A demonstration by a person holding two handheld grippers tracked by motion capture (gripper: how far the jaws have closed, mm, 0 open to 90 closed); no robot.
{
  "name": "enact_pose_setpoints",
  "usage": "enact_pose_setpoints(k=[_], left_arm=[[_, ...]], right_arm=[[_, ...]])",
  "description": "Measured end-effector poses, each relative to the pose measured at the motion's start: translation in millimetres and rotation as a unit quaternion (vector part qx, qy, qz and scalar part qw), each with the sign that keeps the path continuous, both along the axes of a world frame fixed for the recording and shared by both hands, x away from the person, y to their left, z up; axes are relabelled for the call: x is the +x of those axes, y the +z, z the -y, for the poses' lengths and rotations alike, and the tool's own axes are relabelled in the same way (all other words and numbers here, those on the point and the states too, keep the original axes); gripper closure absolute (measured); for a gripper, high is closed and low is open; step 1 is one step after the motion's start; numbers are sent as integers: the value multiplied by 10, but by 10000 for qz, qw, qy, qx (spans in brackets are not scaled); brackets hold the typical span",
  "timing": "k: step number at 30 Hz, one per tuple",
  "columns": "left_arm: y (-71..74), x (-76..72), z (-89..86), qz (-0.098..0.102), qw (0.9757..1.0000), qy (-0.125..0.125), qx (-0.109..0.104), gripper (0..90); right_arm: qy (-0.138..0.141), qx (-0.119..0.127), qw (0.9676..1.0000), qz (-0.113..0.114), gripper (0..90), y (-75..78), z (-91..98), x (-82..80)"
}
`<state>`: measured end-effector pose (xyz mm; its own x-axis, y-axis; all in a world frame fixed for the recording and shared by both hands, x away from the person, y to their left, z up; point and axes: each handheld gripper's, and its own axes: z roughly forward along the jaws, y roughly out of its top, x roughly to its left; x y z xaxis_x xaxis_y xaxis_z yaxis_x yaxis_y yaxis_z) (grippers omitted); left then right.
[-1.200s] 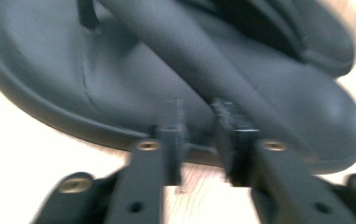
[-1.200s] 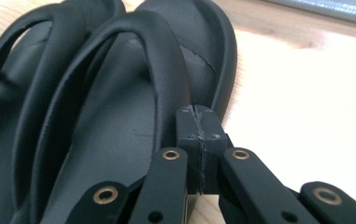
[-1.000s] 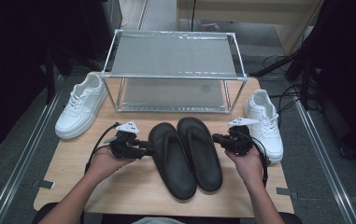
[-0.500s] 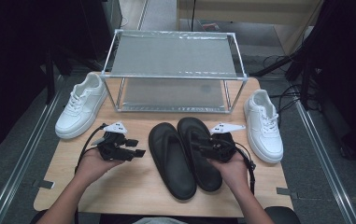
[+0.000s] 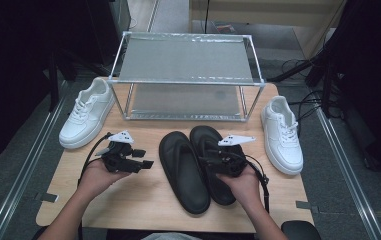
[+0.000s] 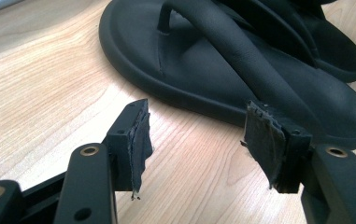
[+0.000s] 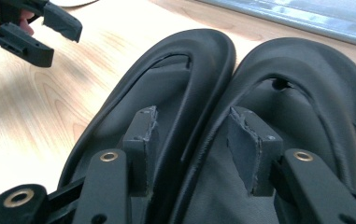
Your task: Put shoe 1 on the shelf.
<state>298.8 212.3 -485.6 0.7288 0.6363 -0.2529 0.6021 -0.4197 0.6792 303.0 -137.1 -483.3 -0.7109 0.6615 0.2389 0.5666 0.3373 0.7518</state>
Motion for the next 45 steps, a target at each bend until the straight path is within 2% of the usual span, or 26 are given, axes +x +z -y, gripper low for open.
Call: enact_pose_setpoints(k=[3,7,12,18,20,23,28,31,38,40,45], left_arm=[[0,16,3,0,10000,17,2,411],[-1,28,24,14,10000,-22,22,411],[1,58,31,44,10000,-21,13,411],[-1,99,-31,41,10000,-1,24,411],[4,117,-39,50,10000,-3,35,411],[14,146,-31,52,10000,-8,12,411],[9,199,19,41,9999,-114,42,410],[14,218,42,33,9999,-157,12,410],[-1,282,83,20,9997,-218,-49,411],[2,306,101,5,9997,-236,12,414],[1,338,112,2,9997,-244,-8,417]], right_arm=[[-1,5,10000,17,533,-28,-37,-14],[-16,35,10000,-78,526,-54,-103,-46],[-87,45,9999,56,474,-79,-172,-76],[-220,158,9996,117,458,-115,-240,-88],[-255,130,9994,215,455,-135,-275,-102],[-402,37,9985,376,444,-142,-309,-155],[-550,55,9975,436,449,-134,-258,-188],[-790,23,9957,492,448,-134,-213,-190],[-870,-35,9957,328,435,-209,-215,-201],[-837,-59,9959,323,430,-234,-250,-203],[-915,-165,9952,306,419,-300,-300,-185]])
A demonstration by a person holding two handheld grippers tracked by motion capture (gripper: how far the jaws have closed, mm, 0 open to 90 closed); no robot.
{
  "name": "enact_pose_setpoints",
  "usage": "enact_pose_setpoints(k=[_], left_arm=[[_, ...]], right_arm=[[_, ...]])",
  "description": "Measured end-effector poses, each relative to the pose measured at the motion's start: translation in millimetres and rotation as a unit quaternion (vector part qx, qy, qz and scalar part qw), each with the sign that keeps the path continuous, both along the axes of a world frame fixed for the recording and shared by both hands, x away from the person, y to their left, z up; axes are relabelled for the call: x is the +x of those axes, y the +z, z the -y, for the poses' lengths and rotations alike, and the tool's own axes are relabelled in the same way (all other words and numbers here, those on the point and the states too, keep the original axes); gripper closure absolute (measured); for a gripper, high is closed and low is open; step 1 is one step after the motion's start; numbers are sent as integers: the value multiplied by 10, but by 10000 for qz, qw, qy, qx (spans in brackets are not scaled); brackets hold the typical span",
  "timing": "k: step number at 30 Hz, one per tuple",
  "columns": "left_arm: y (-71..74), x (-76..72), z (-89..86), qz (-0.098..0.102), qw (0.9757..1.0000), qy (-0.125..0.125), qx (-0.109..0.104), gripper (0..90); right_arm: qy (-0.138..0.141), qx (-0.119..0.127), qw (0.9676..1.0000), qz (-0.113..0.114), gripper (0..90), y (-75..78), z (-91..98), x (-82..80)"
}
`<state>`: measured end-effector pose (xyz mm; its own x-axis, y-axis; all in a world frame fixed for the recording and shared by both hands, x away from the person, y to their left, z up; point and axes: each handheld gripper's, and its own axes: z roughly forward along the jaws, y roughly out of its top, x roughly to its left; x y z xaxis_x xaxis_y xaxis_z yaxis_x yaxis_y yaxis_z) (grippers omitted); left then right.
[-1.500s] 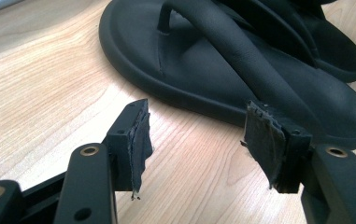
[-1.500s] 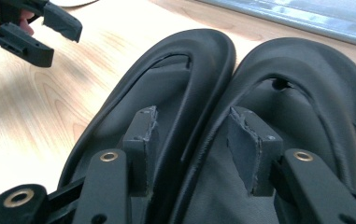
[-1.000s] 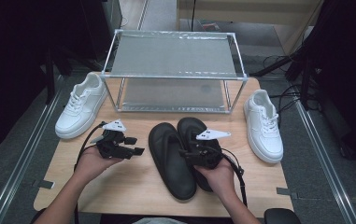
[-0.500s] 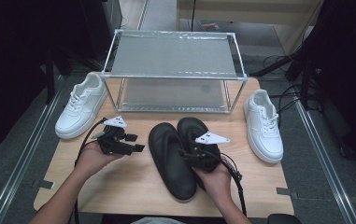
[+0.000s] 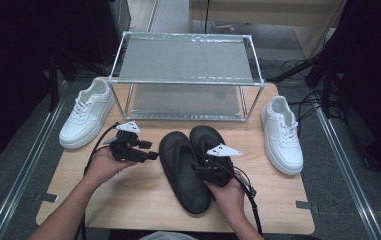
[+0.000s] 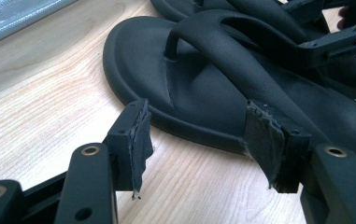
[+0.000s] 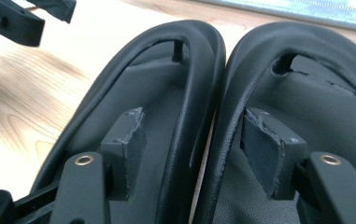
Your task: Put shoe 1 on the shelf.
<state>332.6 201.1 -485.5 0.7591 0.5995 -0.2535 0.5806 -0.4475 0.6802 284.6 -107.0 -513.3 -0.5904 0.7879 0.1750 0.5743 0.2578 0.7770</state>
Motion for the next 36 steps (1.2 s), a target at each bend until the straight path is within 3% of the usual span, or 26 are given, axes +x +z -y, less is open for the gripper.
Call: enact_pose_setpoints(k=[10,17,28,31,36], left_arm=[[-35,61,-42,-101,9999,117,-46,421],[-29,58,-46,-78,9999,119,-41,421],[-32,65,-57,-86,9998,154,-74,421],[-37,69,-53,-103,9998,142,-64,422],[-26,60,-46,-32,9999,113,-46,439]], right_arm=[[-171,65,9997,-145,442,-102,-85,58],[-119,-276,9995,106,456,-144,-146,26],[-358,-218,9990,130,604,-143,-125,18],[-386,-53,9992,34,660,-143,-107,12],[-376,-127,9992,40,703,-135,-112,1]])
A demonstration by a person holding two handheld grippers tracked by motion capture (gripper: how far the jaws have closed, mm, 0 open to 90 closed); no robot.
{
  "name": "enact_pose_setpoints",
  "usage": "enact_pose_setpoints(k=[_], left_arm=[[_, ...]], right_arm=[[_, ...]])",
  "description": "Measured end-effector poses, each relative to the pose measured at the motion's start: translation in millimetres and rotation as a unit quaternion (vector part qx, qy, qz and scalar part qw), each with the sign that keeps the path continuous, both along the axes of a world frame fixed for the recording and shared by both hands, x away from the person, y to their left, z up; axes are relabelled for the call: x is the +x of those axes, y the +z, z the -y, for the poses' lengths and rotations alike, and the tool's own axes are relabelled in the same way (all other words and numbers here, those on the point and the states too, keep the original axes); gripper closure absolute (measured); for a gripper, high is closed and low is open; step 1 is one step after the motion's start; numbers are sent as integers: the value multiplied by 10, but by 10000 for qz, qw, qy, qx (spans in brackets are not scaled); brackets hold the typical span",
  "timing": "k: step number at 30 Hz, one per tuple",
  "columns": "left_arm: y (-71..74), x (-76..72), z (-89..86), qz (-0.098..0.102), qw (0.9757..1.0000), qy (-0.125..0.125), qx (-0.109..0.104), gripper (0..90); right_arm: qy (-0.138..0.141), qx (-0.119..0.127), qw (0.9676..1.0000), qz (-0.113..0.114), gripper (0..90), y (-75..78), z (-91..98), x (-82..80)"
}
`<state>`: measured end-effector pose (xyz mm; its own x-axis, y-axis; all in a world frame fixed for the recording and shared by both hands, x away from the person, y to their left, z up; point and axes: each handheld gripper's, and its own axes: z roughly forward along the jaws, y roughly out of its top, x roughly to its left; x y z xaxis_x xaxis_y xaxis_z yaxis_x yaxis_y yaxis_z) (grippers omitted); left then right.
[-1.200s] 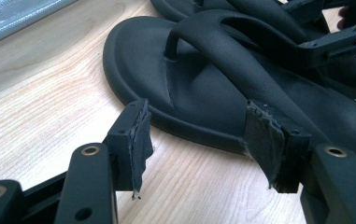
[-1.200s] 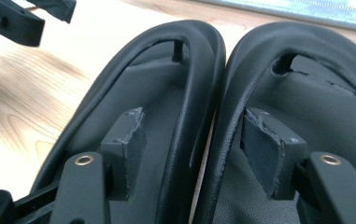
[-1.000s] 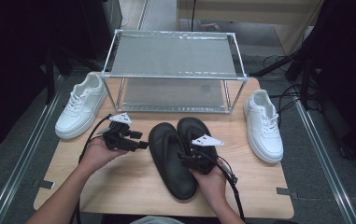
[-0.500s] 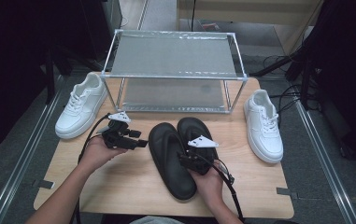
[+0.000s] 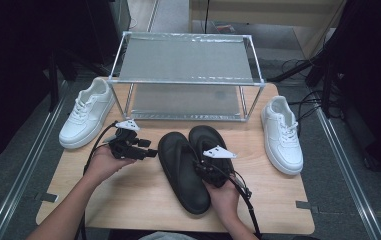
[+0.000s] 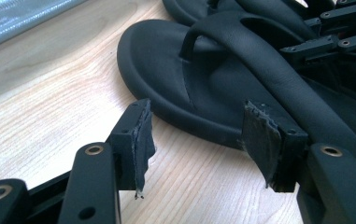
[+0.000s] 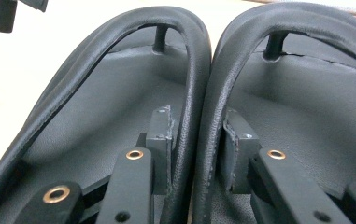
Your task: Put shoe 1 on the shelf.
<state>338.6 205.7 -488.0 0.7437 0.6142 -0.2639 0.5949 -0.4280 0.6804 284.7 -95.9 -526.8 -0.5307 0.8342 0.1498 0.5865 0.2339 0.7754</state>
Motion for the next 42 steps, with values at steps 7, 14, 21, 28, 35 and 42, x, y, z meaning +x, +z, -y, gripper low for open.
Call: enact_pose_setpoints(k=[7,14,21,28,35,42], left_arm=[[5,3,-5,-18,10000,-11,1,438],[20,-19,-33,25,10000,-18,-29,438],[20,-23,-139,-3,9998,81,-188,438],[8,-87,-176,-6,9999,98,-94,437],[-42,-152,-151,-99,9999,31,-125,436],[-64,-195,-97,-100,9999,-67,-83,434]], right_arm=[[-17,-39,10000,-6,747,21,45,19],[62,-16,10000,-76,753,67,90,66],[15,-25,10000,-91,753,148,112,221],[27,-86,10000,32,753,284,-3,509],[-55,-222,9996,143,753,349,-149,919],[-336,-313,9986,242,754,323,-203,1303]])
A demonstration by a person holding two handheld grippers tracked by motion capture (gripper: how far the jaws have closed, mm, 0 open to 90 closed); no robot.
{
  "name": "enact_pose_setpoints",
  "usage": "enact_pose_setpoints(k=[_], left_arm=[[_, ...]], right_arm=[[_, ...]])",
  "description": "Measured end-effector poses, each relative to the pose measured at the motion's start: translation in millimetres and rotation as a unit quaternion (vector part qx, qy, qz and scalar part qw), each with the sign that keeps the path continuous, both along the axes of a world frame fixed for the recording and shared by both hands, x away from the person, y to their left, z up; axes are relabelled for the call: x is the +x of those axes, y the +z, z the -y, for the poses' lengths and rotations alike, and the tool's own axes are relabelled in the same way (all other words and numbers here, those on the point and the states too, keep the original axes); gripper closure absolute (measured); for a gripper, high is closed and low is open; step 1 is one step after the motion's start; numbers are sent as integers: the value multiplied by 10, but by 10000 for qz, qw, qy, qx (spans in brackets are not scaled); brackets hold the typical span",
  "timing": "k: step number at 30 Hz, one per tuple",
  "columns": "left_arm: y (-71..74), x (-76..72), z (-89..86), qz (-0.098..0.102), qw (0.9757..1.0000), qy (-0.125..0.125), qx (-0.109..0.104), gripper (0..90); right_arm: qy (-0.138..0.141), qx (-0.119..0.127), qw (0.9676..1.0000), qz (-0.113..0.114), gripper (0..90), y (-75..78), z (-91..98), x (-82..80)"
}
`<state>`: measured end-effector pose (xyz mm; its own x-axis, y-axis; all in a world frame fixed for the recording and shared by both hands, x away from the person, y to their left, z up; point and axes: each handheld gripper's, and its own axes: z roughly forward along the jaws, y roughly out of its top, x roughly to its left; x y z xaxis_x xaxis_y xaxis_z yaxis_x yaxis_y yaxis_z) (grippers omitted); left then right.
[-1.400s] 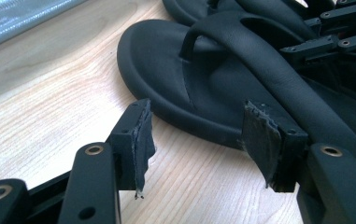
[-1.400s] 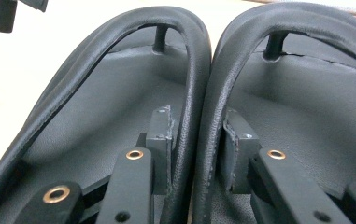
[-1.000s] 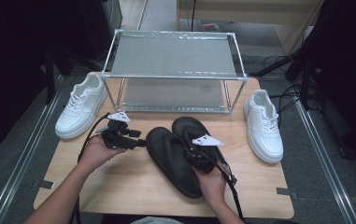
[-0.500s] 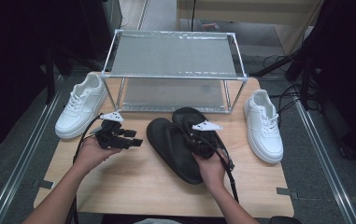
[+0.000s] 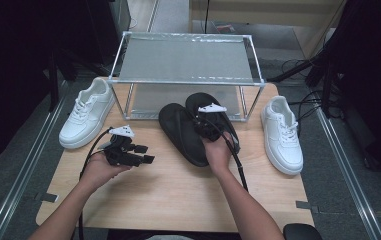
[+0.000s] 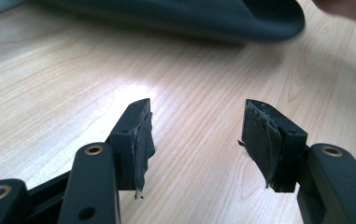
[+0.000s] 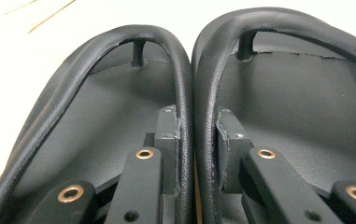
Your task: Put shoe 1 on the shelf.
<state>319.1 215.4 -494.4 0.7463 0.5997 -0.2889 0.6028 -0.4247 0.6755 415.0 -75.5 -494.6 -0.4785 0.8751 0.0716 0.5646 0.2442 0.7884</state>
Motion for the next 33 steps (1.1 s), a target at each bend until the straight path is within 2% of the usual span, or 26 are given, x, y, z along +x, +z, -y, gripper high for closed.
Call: enact_pose_setpoints(k=[5,9,11,14,18,23,30,33], left_arm=[[8,-16,-47,5,10000,66,-31,433],[0,-19,-52,-5,10000,66,-25,432],[-5,-22,-40,-1,10000,33,-12,433],[-15,-13,-20,-22,10000,12,19,432],[-14,-15,-8,-19,10000,-10,26,432],[-16,-11,-12,-36,10000,0,38,432],[-22,-6,-17,-34,10000,11,41,430],[-25,-3,-18,-32,10000,0,58,429]], right_arm=[[-265,157,9995,-50,754,-20,-10,236],[-373,185,9990,-132,747,-145,-55,355],[-411,321,9986,-110,750,-186,-60,375],[-474,345,9983,-58,747,-192,-89,406],[-587,552,9967,-73,730,-216,-84,421],[-460,387,9982,0,635,-226,-125,404],[-415,473,9978,-214,513,-187,-44,413],[-338,340,9987,-176,501,-144,-10,386]])
